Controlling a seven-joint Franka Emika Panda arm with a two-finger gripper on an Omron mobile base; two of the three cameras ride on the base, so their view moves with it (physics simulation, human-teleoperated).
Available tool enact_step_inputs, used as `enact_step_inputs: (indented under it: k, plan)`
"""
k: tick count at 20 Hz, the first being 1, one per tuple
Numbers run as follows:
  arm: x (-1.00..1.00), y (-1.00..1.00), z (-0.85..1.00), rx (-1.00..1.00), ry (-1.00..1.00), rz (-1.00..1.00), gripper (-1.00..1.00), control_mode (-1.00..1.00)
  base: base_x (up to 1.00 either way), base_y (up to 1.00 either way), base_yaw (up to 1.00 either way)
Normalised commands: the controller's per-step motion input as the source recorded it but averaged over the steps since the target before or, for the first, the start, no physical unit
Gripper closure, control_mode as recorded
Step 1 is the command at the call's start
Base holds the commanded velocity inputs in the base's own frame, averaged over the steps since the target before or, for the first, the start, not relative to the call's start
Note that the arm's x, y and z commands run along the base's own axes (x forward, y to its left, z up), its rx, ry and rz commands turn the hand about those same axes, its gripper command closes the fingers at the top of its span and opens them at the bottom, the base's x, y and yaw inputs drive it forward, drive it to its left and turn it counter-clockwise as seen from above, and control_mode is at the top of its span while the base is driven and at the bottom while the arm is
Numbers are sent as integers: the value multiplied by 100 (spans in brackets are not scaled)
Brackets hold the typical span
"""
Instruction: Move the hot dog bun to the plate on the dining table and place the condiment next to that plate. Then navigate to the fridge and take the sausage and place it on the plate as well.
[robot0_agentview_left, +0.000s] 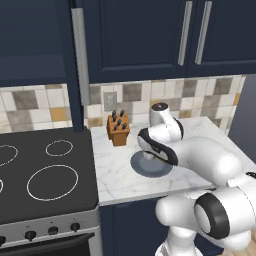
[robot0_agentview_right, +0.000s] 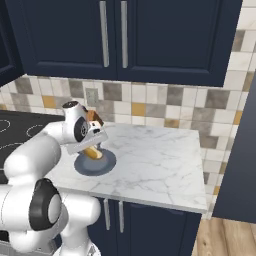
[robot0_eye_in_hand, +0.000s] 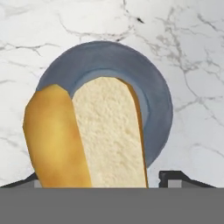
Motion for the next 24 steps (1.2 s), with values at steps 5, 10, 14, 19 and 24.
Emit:
enact_step_inputs:
  k: [5,10,14,19,24]
  plan:
    - [-57,-2,91,0,-4,0,100,-100,0,0,0]
    - [-70,-6,81,0,-8,0,100,-100,0,0,0]
    - [-86,-5,46,0,-10,0,100,-100,0,0,0]
    - [-94,-19,51,6,-10,0,100,-100,0,0,0]
    - [-35,-4,10,3,-3,0,100,100,-11,1,0]
